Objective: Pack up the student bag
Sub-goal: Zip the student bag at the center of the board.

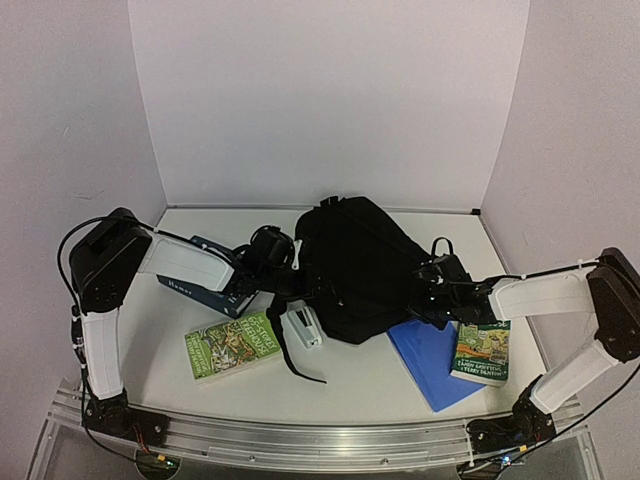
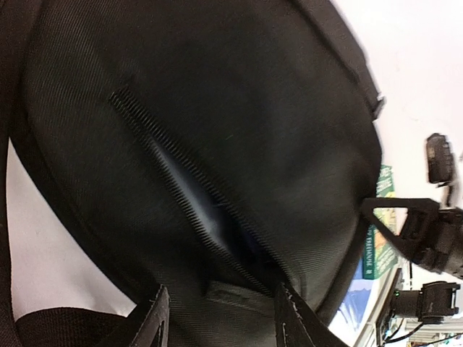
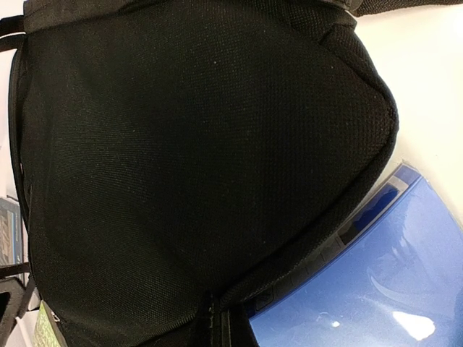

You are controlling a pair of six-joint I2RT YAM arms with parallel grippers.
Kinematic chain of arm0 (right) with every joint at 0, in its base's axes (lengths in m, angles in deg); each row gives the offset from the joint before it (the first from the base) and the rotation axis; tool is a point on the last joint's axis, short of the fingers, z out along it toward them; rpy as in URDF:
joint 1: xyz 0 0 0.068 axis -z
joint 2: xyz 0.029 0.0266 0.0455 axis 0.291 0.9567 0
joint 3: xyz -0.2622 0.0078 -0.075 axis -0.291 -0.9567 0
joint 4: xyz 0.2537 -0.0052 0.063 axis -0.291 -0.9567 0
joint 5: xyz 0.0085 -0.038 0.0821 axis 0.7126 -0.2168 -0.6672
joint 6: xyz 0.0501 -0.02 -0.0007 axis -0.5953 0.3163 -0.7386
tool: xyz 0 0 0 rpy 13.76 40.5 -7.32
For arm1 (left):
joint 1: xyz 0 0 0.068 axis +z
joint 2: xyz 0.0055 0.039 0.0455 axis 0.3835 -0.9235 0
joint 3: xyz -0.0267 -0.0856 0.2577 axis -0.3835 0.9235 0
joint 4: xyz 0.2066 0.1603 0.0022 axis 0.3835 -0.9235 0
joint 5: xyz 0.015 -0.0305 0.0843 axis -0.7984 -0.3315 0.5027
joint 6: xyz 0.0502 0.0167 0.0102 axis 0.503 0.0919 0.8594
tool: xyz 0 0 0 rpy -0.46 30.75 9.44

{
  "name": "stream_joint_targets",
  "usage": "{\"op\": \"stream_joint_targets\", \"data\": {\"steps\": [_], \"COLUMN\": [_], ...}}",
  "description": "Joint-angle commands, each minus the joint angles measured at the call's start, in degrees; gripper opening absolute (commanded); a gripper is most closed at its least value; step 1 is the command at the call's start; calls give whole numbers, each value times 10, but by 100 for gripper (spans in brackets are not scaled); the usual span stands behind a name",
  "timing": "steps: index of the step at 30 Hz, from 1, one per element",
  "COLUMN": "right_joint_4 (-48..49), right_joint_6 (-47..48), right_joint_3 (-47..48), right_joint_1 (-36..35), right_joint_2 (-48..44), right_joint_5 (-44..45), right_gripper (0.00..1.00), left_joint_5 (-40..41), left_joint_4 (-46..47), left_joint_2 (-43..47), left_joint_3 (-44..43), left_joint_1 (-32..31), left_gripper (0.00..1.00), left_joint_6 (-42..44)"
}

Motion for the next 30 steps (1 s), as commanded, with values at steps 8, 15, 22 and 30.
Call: {"op": "stream_joint_targets", "data": {"steps": [8, 15, 22, 30], "right_joint_4": [-17, -17, -17, -17], "right_joint_6": [5, 6, 7, 9], "right_joint_3": [-4, -3, -4, -2], "right_joint_1": [2, 2, 2, 2], "right_joint_2": [-17, -17, -17, -15], "right_joint_5": [19, 18, 19, 18], "right_gripper": [0, 0, 0, 0], "left_joint_5": [-52, -78, -86, -90], "left_joint_4": [22, 24, 25, 27], "left_joint_2": [-28, -53, -63, -69], "left_joint_3": [-14, -36, -51, -64], "left_joint_1": [1, 1, 1, 0], "left_gripper": [44, 41, 38, 28], "left_joint_6": [-29, -34, -29, -26]}}
